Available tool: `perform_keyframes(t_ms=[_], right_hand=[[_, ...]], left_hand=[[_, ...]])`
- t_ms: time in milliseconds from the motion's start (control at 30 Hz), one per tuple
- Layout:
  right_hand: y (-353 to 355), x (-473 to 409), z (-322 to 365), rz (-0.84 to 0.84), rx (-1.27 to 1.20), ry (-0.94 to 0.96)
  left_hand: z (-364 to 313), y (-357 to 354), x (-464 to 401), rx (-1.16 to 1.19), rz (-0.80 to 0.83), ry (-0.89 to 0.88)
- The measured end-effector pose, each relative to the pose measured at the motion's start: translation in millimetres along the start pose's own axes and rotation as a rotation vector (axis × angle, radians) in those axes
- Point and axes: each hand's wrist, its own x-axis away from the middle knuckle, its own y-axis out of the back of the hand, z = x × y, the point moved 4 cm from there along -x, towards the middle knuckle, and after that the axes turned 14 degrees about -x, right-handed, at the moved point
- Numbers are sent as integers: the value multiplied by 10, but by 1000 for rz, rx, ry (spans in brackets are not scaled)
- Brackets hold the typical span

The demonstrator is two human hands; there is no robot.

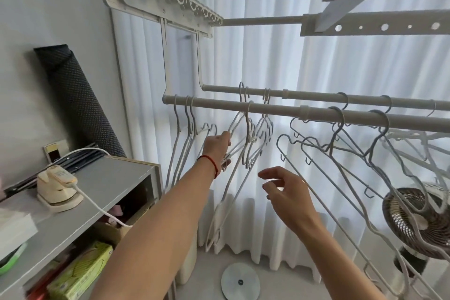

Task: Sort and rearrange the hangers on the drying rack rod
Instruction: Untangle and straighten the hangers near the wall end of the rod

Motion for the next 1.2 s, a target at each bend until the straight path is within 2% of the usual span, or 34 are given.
perform_keyframes(t_ms=[167,367,700,867,1000,1200], right_hand=[[-32,9,67,9,-1,18],[-89,8,201,10,18,53],[-197,242,317,-1,77,87],[-271,379,470,-14,139,199],[-470,499,682,47,201,335],[-567,704,747,219,140,265]], left_hand=[[-10,100,20,122,-59,-9],[-164,201,35,128,-100,-58],[190,335,526,16,-120,-123],[391,448,956,-53,-129,-183],[546,630,1362,-77,-137,-141],[717,760,1967,-134,-206,-10]])
